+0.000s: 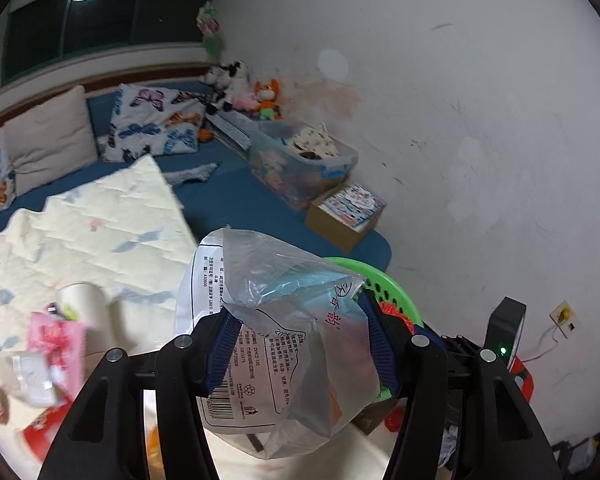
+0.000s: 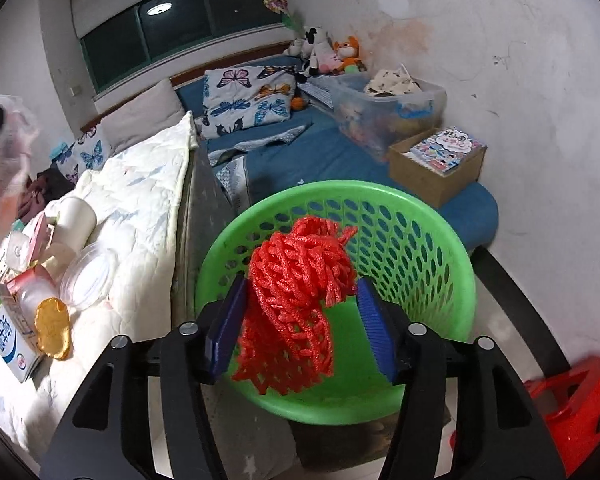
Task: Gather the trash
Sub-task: 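Carry the net and bag to the green basket and open both tools, then move both tools back over the mattress toward the orange peel and carton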
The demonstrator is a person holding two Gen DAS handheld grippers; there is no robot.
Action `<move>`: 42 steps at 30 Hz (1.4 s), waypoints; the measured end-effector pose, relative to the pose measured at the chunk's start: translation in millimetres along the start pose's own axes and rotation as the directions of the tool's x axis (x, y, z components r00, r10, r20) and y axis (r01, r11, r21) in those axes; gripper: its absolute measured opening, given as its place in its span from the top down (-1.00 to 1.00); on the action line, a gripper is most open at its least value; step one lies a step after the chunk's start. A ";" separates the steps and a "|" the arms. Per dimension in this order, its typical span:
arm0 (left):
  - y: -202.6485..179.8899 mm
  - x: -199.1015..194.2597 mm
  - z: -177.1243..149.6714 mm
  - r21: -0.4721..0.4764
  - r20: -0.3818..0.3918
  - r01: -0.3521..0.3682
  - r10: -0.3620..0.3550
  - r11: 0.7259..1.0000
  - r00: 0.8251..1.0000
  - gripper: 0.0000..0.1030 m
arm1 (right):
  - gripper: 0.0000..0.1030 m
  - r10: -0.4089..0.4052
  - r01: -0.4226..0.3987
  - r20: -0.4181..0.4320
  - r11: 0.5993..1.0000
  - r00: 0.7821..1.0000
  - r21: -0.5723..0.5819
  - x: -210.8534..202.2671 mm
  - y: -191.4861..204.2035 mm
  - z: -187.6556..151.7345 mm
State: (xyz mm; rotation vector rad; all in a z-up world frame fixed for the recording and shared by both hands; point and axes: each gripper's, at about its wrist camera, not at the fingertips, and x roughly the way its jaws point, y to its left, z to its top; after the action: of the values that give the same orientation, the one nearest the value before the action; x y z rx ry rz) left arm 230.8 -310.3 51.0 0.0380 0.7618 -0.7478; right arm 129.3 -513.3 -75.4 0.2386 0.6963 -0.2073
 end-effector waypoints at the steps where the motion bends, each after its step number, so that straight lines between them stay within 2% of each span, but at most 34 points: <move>1: -5.2 9.8 2.1 0.006 -0.007 0.011 -0.011 1.000 1.000 -0.10 | -0.31 -0.005 0.005 0.010 1.000 1.000 0.003 -3.0 -3.8 0.1; 3: -16.0 28.7 4.7 0.018 -0.027 0.019 -0.018 1.000 0.999 -0.10 | -0.41 -0.006 0.006 0.021 1.000 1.000 0.012 -6.6 -8.9 0.9; 13: -49.2 89.2 6.9 0.044 -0.096 0.056 -0.051 0.997 0.994 -0.11 | -0.44 -0.029 0.027 0.048 0.999 0.998 0.043 -25.3 -26.1 -6.1; 21: -59.9 116.3 7.0 0.050 -0.133 0.057 -0.049 0.997 0.990 -0.28 | -0.49 -0.050 0.046 0.061 0.997 0.997 0.062 -46.8 -33.3 -18.9; 23: -61.5 120.4 6.1 0.043 -0.138 0.057 -0.051 0.997 0.989 -0.42 | -0.49 -0.057 0.053 0.067 0.997 0.996 0.062 -50.0 -34.2 -21.9; 26: -60.8 122.6 5.3 0.040 -0.139 0.063 -0.057 0.997 0.989 -0.47 | -0.49 -0.061 0.056 0.070 0.996 0.996 0.068 -52.8 -35.0 -23.2; 30: -53.4 114.4 4.7 0.015 -0.135 0.060 -0.057 0.998 0.989 -0.47 | -0.49 -0.053 0.048 0.073 0.997 0.996 0.062 -58.5 -33.2 -25.0; 32: -49.9 102.6 5.9 0.011 -0.109 0.051 -0.049 0.999 0.993 -0.47 | -0.49 -0.049 0.044 0.076 0.997 0.996 0.056 -62.2 -29.5 -25.4; 38: -37.1 45.9 2.5 0.002 -0.011 -0.005 0.005 1.000 1.000 -0.47 | -0.49 -0.024 0.021 0.100 0.999 0.995 0.033 -75.7 -8.8 -24.2; 42: -22.4 8.0 -8.2 -0.009 0.035 -0.035 0.036 0.999 0.999 -0.52 | -0.49 0.039 -0.039 0.091 0.999 0.995 0.000 -80.1 14.5 -27.2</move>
State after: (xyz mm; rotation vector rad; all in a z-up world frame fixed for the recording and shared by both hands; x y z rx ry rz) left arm 215.6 -329.5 44.9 0.0304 0.7289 -0.7098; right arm 56.8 -483.1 -41.1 0.2429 0.6007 -0.1803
